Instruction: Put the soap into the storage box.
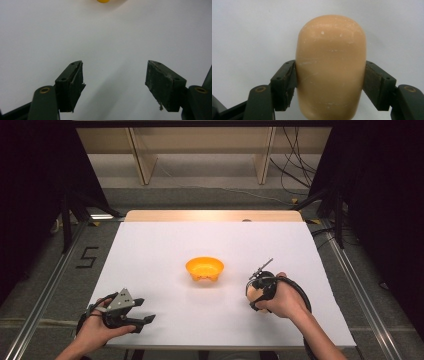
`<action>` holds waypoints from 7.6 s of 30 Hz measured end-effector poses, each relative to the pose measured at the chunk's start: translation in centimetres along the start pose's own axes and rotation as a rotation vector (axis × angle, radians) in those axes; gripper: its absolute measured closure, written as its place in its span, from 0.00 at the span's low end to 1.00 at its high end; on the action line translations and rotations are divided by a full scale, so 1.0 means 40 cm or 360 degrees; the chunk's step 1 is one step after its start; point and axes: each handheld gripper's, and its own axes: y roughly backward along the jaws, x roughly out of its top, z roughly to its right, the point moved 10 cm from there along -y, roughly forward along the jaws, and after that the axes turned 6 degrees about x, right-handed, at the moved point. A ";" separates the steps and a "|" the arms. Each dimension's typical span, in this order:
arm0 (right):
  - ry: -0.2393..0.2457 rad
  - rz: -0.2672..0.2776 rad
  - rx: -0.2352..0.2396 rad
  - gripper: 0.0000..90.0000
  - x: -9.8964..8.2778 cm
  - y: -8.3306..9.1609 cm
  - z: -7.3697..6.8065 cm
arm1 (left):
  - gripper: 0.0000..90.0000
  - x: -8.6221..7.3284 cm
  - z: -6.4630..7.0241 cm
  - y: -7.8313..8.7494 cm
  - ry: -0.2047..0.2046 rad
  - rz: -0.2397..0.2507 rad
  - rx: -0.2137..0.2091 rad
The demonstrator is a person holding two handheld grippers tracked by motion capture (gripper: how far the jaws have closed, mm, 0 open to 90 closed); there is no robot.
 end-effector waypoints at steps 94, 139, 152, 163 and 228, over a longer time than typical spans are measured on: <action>-0.0045 0.0646 -0.0117 0.37 0.135 0.059 0.013 | 0.33 0.015 -0.009 0.009 0.0046 0.0076 0.0016; 0.0498 0.0457 0.0100 0.37 0.203 0.056 0.012 | 0.33 0.013 -0.010 0.011 0.0066 0.0083 0.0019; 0.0532 0.0532 0.0127 0.37 0.235 0.054 0.004 | 0.33 0.009 -0.015 0.014 0.0055 0.0069 0.0033; 0.0508 0.0551 0.0129 0.37 0.257 0.059 0.000 | 0.33 0.006 -0.012 0.017 0.0097 0.0066 0.0030; 0.0573 0.0672 0.0158 0.37 0.376 0.050 -0.049 | 0.33 0.005 -0.009 0.018 0.0113 0.0077 0.0029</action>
